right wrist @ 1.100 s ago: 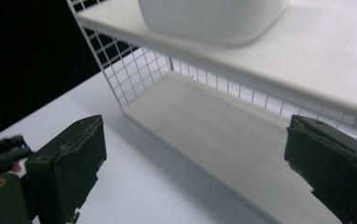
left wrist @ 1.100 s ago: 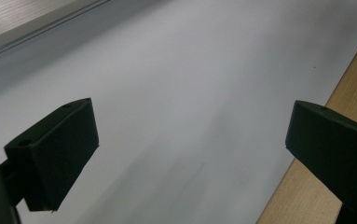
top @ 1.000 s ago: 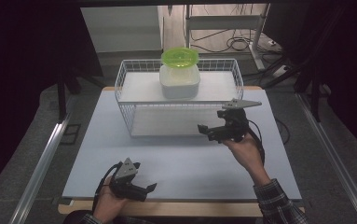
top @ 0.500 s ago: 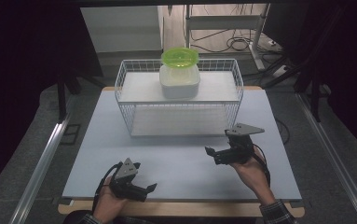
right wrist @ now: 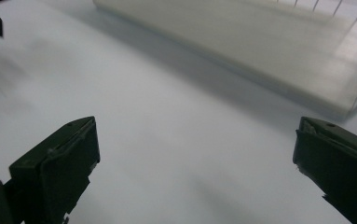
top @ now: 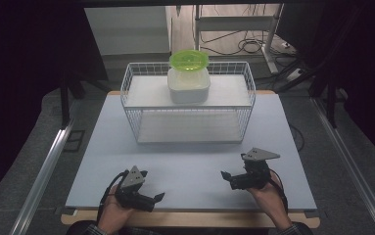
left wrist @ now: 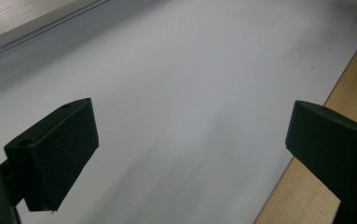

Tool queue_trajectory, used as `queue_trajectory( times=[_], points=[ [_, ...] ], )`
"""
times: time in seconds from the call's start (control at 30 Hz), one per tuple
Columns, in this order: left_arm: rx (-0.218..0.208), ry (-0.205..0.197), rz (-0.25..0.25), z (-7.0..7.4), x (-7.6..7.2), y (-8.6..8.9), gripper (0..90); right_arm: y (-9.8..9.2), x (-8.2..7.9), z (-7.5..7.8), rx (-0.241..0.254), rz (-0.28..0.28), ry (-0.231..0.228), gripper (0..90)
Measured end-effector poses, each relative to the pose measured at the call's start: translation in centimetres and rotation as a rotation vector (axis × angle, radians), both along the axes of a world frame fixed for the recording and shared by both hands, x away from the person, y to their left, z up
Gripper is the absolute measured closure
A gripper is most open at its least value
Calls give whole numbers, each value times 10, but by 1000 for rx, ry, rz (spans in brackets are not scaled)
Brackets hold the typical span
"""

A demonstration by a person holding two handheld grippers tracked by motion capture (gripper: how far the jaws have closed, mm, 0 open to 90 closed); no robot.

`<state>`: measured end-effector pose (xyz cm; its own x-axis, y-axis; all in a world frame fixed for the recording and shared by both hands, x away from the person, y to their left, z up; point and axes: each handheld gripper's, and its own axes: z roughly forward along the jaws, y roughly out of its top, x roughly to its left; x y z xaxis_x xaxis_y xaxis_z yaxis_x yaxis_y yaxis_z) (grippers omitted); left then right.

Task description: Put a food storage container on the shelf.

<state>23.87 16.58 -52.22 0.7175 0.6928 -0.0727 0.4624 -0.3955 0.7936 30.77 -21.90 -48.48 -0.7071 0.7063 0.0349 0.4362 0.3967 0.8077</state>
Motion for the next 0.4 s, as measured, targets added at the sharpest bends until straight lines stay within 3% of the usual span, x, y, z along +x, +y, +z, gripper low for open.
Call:
queue_trajectory(
  times=[0.2,0.4],
  points=[
    [0,2,4,0,0,0,23,-5,-7,-20,-46,-9,54,7],
    [1,3,4,0,0,0,22,-5,-9,-23,-51,-12,69,7]
  ],
)
